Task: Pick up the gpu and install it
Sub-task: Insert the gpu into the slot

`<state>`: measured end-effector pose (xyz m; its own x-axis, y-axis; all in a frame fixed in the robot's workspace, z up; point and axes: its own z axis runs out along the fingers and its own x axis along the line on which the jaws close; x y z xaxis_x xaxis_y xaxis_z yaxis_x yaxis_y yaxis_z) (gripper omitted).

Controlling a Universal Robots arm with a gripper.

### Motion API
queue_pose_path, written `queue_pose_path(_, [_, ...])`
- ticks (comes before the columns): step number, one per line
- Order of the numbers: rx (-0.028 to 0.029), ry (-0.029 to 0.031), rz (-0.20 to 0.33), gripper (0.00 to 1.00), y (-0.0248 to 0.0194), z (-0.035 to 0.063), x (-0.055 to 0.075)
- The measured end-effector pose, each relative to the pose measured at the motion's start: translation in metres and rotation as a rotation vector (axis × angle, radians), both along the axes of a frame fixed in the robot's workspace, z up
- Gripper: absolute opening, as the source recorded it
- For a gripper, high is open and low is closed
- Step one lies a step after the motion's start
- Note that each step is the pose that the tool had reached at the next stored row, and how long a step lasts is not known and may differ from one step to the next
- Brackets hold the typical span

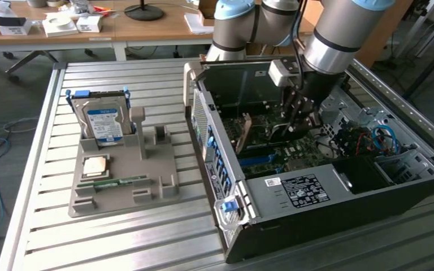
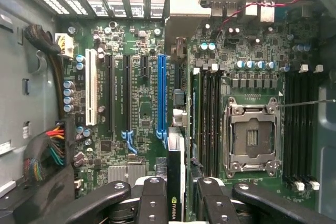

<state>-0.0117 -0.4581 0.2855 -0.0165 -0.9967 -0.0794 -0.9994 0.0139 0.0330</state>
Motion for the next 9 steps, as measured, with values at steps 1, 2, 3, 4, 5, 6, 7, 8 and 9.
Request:
queue_pose_path(1, [0.0000, 0.0000, 0.000, 0.27, 0.0000, 0.0000, -0.0011])
queue_pose_path(2, [-0.0001, 0.0000, 0.000, 0.27, 0.0000, 0.0000, -0.0021])
queue_pose_path(3, [0.0000, 0.0000, 0.000, 0.27, 0.0000, -0.0001, -0.0033])
queue_pose_path(4, [0.0001, 0.0000, 0.000, 0.27, 0.0000, -0.0001, -0.0044])
queue_pose_path(5, [0.0001, 0.0000, 0.000, 0.27, 0.0000, -0.0002, -0.0055])
queue_pose_path(6, [0.0002, 0.0000, 0.000, 0.27, 0.0000, -0.0002, -0.0065])
queue_pose_path(7, [0.0003, -0.0001, 0.000, 0.27, -0.0001, -0.0003, -0.0069])
queue_pose_path(8, [0.0003, -0.0001, 0.000, 0.27, -0.0006, -0.0003, -0.0069])
queue_pose_path(9, [0.0001, 0.0000, 0.000, 0.27, -0.0015, -0.0002, -0.0069])
